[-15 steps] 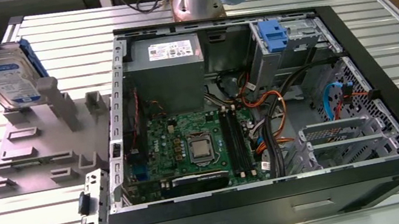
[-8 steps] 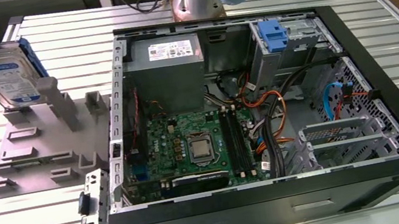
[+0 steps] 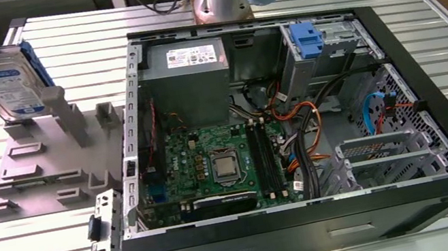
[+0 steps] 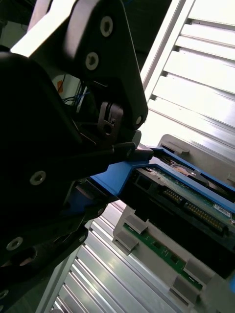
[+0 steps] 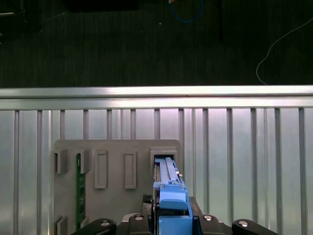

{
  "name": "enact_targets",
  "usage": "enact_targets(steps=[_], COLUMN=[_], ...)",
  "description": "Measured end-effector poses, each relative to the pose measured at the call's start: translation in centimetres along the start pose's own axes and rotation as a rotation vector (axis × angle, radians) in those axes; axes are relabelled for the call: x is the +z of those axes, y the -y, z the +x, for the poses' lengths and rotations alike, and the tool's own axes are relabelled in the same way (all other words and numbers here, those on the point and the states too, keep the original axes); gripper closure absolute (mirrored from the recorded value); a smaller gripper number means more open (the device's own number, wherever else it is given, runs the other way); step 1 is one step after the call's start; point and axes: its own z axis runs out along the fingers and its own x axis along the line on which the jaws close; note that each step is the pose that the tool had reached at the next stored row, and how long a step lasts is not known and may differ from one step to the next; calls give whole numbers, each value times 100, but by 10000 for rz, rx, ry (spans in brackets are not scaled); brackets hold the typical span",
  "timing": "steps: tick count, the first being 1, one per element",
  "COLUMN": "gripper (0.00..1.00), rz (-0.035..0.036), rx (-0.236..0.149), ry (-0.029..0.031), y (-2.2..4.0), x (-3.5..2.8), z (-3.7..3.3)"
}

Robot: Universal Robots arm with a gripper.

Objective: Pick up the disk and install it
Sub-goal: 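Pick up the disk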

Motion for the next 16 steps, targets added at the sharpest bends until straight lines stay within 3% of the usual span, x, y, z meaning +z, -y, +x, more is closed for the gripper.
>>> enact_targets(steps=[16], gripper=[64], rz=[0], rx=[0], ry=[0], y=[0], x=[-59], z=[0])
